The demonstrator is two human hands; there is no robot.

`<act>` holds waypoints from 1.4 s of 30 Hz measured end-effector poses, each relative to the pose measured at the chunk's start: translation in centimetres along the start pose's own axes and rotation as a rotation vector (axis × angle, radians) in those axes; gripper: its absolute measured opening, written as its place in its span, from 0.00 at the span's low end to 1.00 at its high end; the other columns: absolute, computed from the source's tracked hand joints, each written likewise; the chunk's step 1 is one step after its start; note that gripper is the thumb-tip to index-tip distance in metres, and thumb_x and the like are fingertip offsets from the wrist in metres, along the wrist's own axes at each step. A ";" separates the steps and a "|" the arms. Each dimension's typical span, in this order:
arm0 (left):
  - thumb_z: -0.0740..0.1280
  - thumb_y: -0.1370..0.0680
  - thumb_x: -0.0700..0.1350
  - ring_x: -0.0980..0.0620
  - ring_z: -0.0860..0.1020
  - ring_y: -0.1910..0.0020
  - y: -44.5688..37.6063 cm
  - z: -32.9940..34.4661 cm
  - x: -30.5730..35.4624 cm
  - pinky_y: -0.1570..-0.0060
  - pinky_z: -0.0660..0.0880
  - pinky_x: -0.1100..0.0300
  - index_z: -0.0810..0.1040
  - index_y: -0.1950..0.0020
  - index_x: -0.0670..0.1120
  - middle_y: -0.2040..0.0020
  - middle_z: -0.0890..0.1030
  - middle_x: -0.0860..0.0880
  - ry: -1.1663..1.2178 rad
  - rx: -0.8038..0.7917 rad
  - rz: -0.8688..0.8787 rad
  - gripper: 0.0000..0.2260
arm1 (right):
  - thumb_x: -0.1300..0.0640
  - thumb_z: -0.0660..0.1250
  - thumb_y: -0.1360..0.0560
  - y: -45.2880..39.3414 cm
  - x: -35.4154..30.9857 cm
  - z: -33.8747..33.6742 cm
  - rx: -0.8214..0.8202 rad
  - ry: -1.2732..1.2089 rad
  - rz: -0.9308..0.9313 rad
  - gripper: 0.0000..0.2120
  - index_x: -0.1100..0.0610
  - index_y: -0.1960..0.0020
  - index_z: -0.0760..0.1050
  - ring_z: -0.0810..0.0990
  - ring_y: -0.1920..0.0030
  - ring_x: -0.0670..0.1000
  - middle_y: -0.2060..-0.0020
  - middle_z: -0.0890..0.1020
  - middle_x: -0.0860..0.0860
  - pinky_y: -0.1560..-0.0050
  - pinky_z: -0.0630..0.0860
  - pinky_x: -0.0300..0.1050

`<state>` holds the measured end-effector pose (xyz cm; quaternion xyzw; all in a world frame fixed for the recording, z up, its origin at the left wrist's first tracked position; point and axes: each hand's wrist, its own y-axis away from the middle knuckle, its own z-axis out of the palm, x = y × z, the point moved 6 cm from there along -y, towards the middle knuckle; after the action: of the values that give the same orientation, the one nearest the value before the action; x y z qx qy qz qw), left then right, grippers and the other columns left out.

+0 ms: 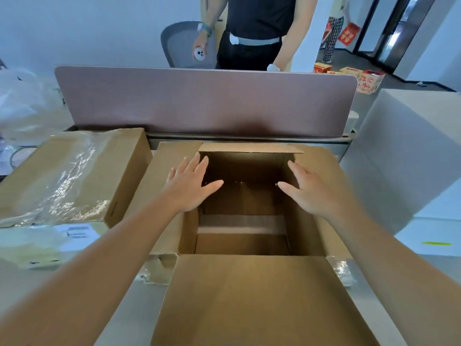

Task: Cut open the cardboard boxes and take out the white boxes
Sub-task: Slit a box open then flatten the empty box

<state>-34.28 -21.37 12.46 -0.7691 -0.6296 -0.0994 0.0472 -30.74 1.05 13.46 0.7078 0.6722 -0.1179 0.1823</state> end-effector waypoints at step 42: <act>0.50 0.21 0.61 0.46 0.42 0.24 -7.1 1.7 -1.1 0.27 0.44 0.47 0.41 0.23 0.46 0.23 0.40 0.47 -0.087 0.004 0.065 0.33 | 0.44 0.54 0.21 -8.8 0.3 1.4 0.018 0.235 -0.002 0.33 0.53 0.24 0.41 0.41 0.24 0.55 0.24 0.41 0.50 0.26 0.45 0.55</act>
<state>-41.23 -20.66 10.17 -0.7928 -0.6057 -0.0631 0.0248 -39.34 1.02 11.14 0.7177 0.6885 -0.0406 0.0957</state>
